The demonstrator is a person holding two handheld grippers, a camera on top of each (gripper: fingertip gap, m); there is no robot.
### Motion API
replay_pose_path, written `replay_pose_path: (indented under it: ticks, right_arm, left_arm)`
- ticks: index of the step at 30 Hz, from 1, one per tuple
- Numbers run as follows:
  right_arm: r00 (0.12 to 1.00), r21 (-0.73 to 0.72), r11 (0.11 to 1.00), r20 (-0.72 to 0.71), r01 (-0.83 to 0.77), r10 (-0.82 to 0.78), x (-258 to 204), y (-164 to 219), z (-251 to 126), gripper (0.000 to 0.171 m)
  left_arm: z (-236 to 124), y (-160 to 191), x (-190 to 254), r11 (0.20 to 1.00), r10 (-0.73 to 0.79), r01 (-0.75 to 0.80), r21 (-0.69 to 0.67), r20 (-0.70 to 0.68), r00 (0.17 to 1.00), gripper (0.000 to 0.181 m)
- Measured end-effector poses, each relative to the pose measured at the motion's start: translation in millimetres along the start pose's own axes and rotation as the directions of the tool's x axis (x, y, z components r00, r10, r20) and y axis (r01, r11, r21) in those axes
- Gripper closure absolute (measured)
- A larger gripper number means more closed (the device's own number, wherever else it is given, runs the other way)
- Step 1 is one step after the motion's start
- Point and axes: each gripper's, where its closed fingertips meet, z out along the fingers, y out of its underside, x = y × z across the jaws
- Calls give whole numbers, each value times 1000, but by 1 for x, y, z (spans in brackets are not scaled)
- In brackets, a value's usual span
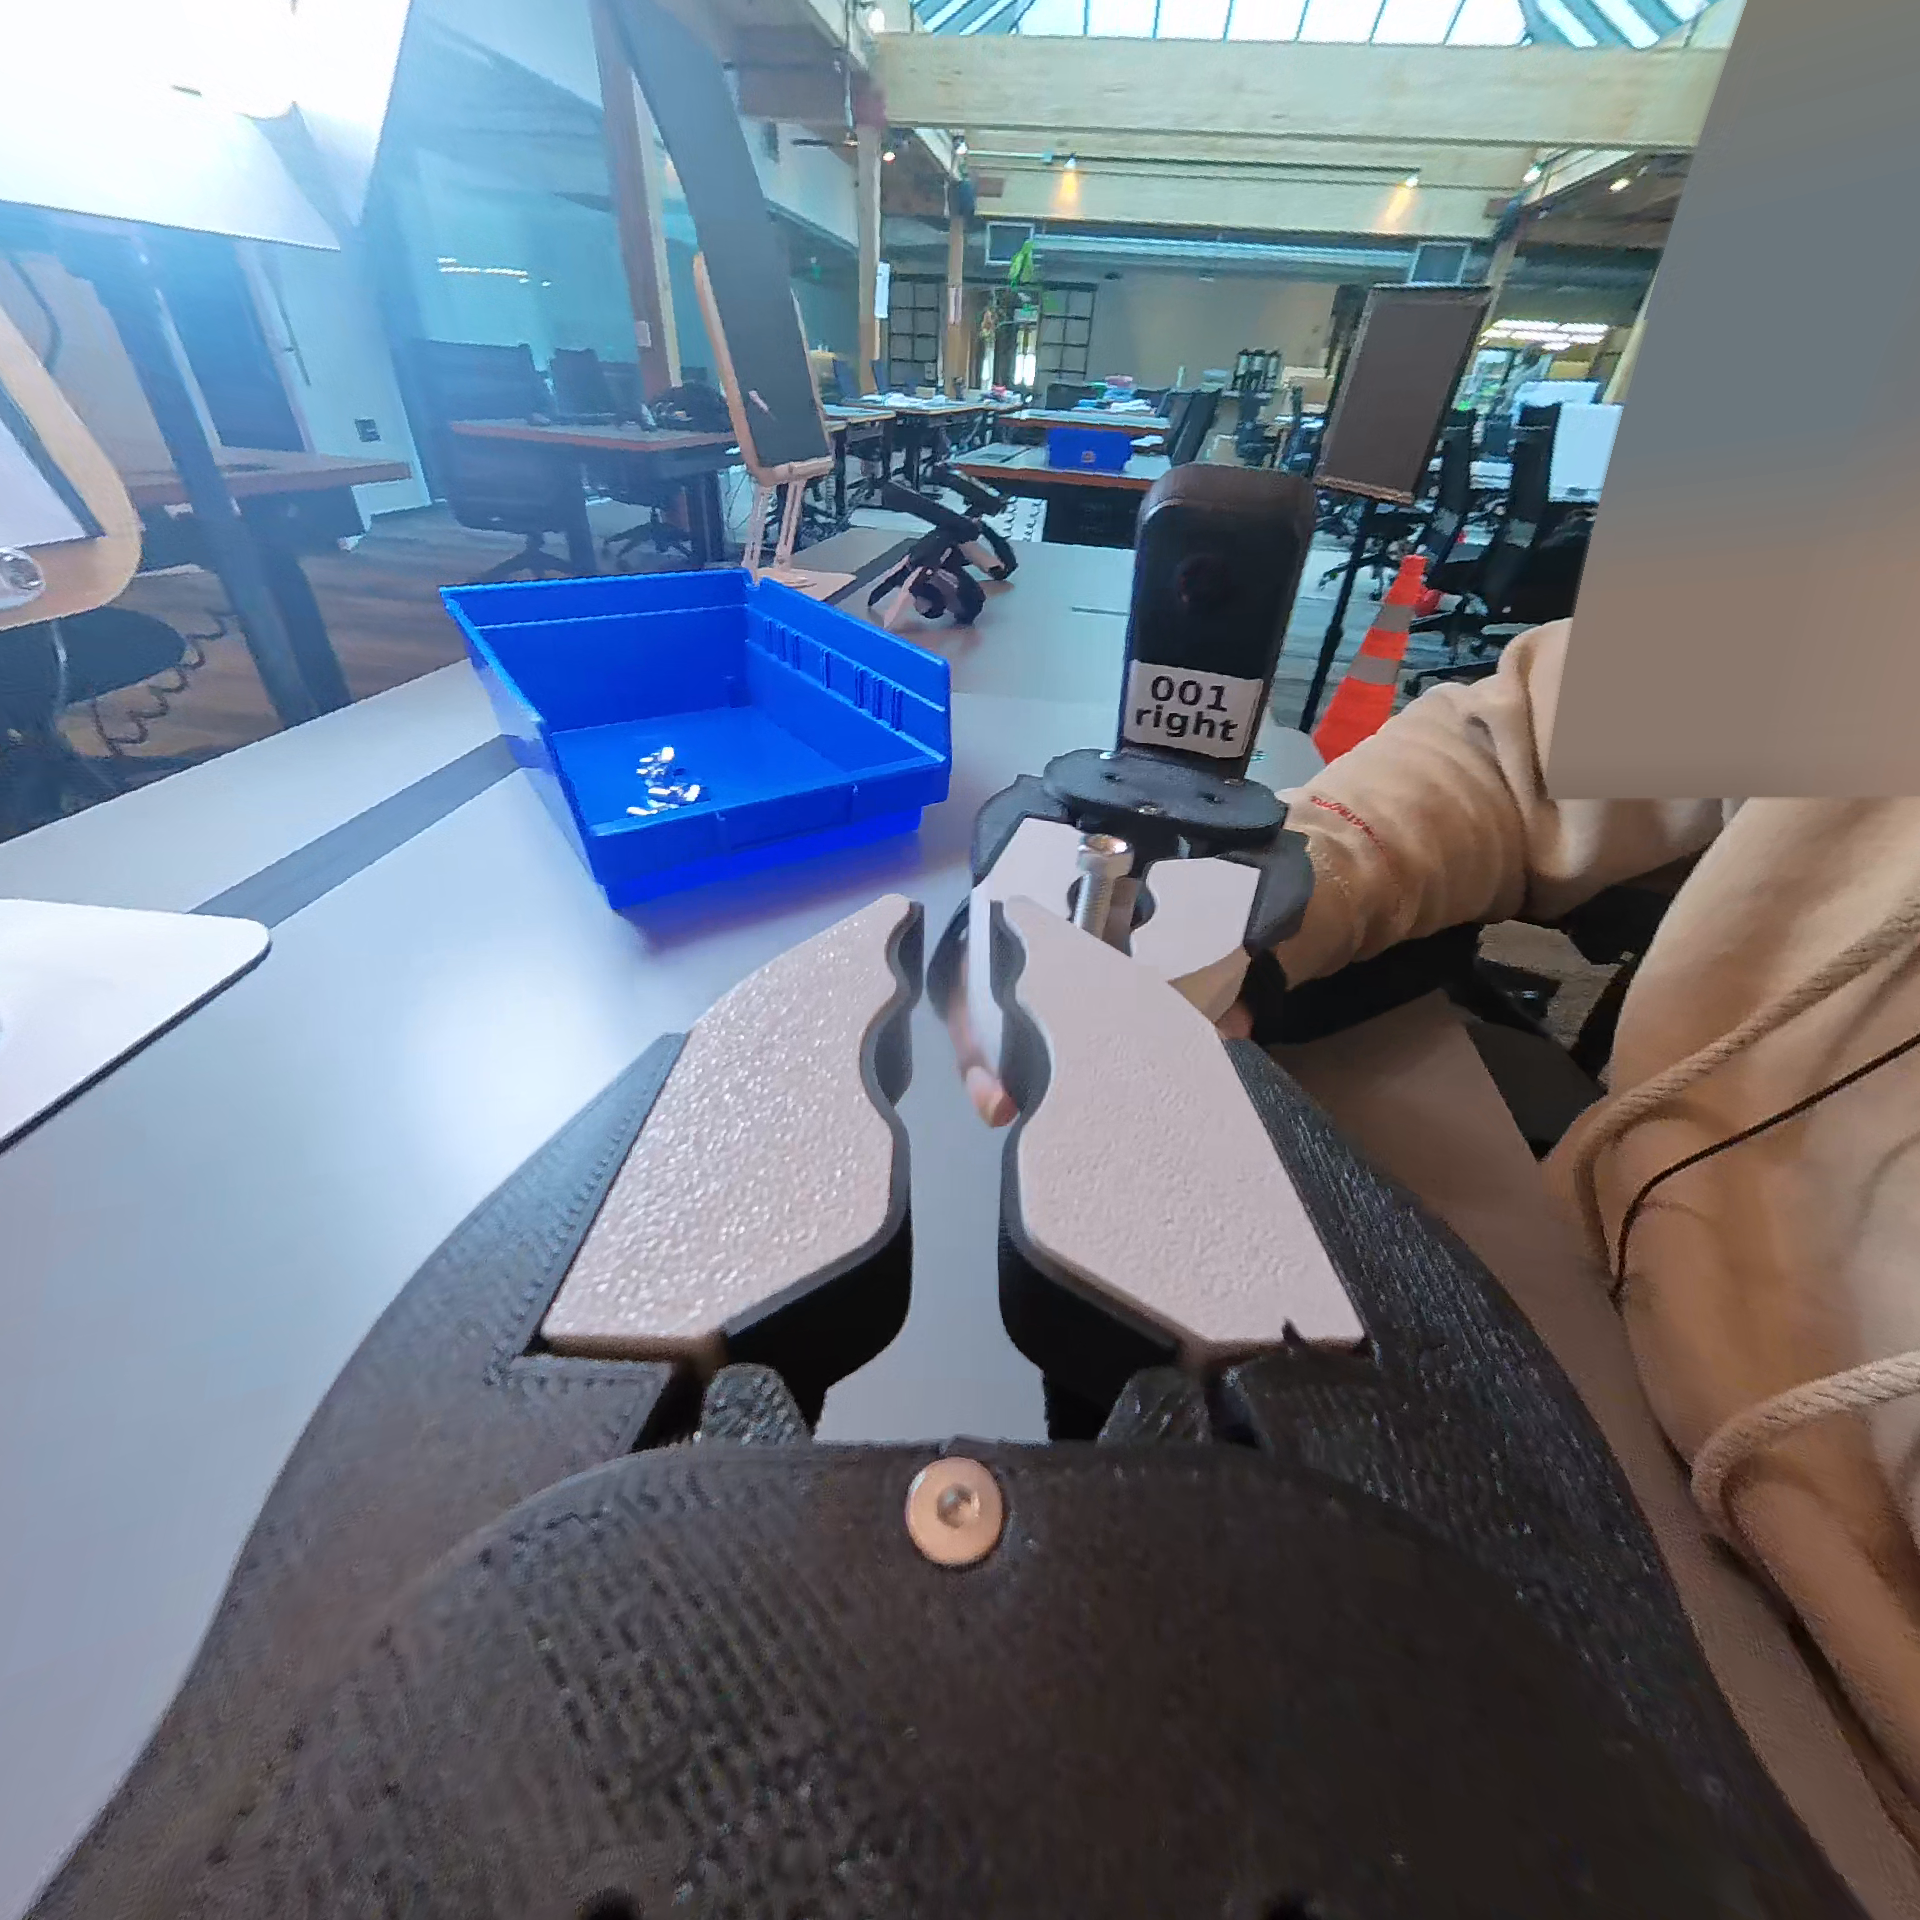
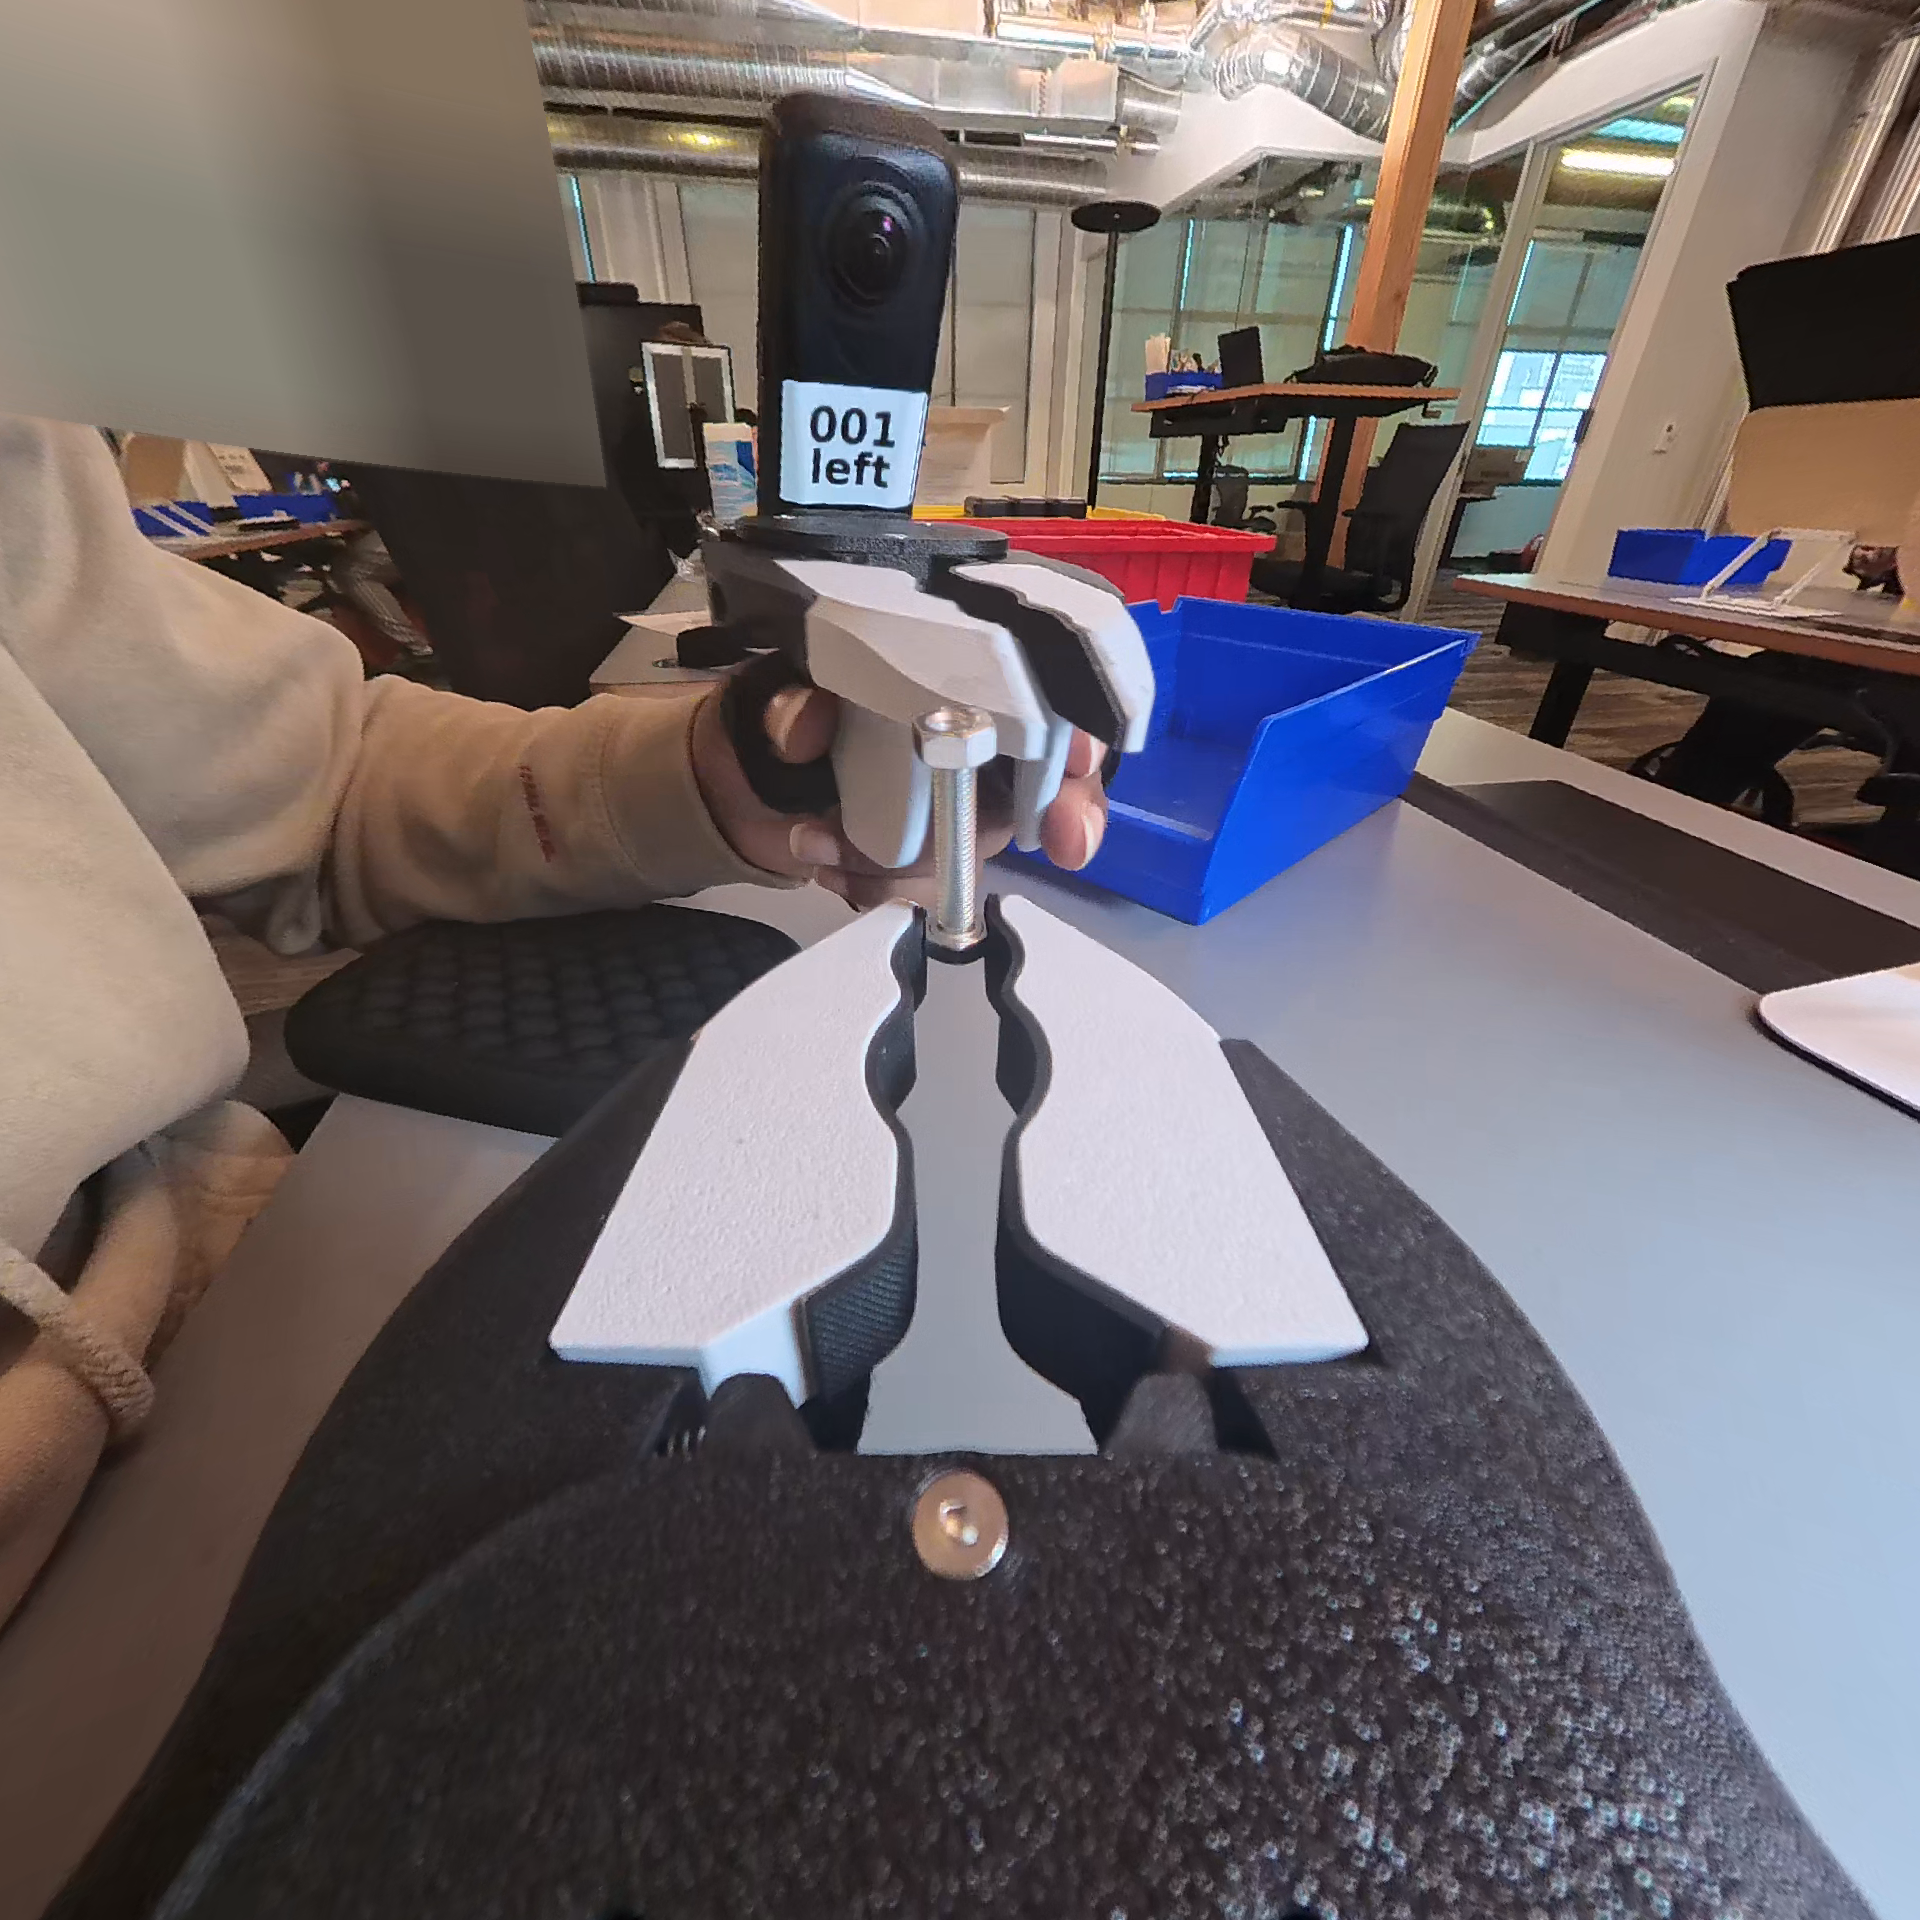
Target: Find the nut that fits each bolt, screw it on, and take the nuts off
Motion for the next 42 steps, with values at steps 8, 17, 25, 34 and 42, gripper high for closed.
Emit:
replay_pose_path:
  ticks: [8, 17, 25, 34, 42]
  right_arm:
    - [1000, -10, 1000, -10, -19, 19, 3, 3, 1, 161]
    - [1000, 6, 1000, -12, -24, 24, 5, -1, -1, 161]
    - [1000, -25, 1000, -9, -20, 20, 4, 5, 1, 161]
    - [1000, -43, 999, 6, -25, 25, 1, 8, 3, 161]
    - [995, 68, 995, 64, -76, 72, -1, -9, -5, 161]
  left_arm:
    - [7, 0, 11, 1000, 20, -19, 8, -19, 1000, 158]
    - [4, -2, 14, 999, -18, 20, 30, -67, 998, 160]
    - [8, -3, 21, 999, -12, 14, 29, -79, 997, 168]
    - [9, 1, 20, 999, 35, -34, 9, -56, 998, 171]
    - [2, -5, 10, 998, -15, 18, 62, -50, 999, 158]
